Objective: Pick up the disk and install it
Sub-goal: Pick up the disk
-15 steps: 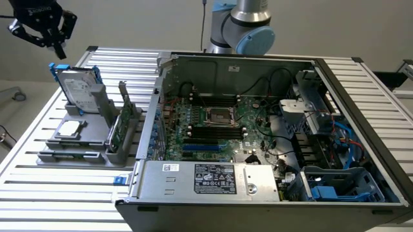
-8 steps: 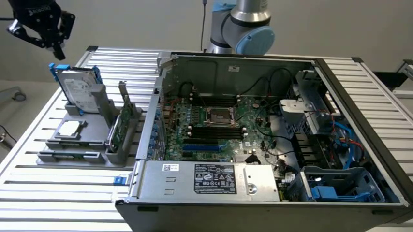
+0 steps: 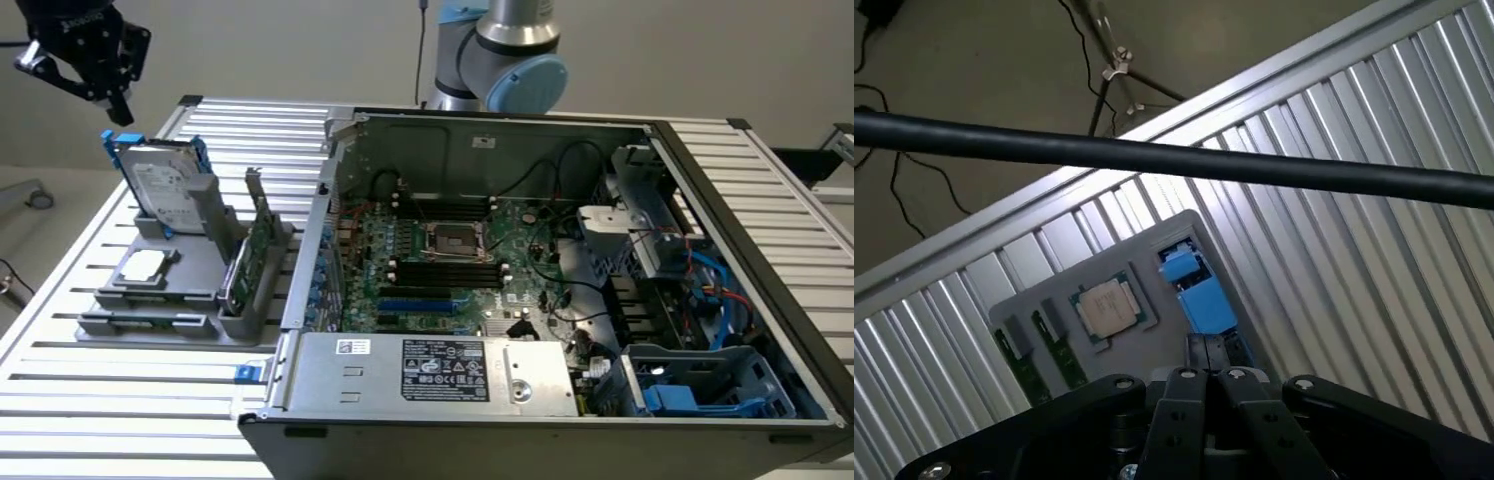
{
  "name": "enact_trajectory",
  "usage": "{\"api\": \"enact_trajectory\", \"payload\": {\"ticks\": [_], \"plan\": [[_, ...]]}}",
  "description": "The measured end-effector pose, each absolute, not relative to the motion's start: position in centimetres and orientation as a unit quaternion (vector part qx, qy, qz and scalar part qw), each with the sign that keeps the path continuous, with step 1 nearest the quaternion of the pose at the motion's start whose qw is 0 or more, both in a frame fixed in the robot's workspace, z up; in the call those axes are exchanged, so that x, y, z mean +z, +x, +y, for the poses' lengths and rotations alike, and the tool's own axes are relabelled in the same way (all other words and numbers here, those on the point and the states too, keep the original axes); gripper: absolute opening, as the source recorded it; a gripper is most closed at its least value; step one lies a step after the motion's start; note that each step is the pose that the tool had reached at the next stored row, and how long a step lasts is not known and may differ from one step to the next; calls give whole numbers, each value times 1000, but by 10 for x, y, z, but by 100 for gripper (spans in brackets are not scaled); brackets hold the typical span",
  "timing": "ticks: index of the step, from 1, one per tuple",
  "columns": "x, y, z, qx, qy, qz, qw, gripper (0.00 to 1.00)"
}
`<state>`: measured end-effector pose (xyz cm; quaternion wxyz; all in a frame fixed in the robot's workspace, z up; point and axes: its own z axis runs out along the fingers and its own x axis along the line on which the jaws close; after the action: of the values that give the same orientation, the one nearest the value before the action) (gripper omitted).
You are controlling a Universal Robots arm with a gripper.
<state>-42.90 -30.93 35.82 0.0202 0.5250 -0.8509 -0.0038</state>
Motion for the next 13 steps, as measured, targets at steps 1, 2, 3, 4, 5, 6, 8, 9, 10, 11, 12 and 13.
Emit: {"api": "enact_trajectory", "payload": {"ticks": [1, 2, 3, 4, 5, 6, 8, 9, 10, 11, 12, 13], "plan": [[358, -429, -309, -3, 533, -846, 20, 11], [358, -429, -309, -3, 539, -842, 21, 11], [358, -429, -308, -3, 547, -837, 21, 11], [358, -429, -308, -2, 554, -832, 21, 11], [358, -429, -308, -2, 561, -827, 21, 11], [358, -429, -308, -2, 568, -823, 21, 11], [358, -429, -307, -2, 583, -813, 21, 11], [358, -429, -307, -1, 590, -807, 21, 11], [358, -429, -306, -1, 597, -802, 21, 11], [358, -429, -306, -1, 604, -797, 21, 11], [358, -429, -306, -1, 611, -791, 21, 11], [358, -429, -305, -1, 618, -786, 21, 11]]}}
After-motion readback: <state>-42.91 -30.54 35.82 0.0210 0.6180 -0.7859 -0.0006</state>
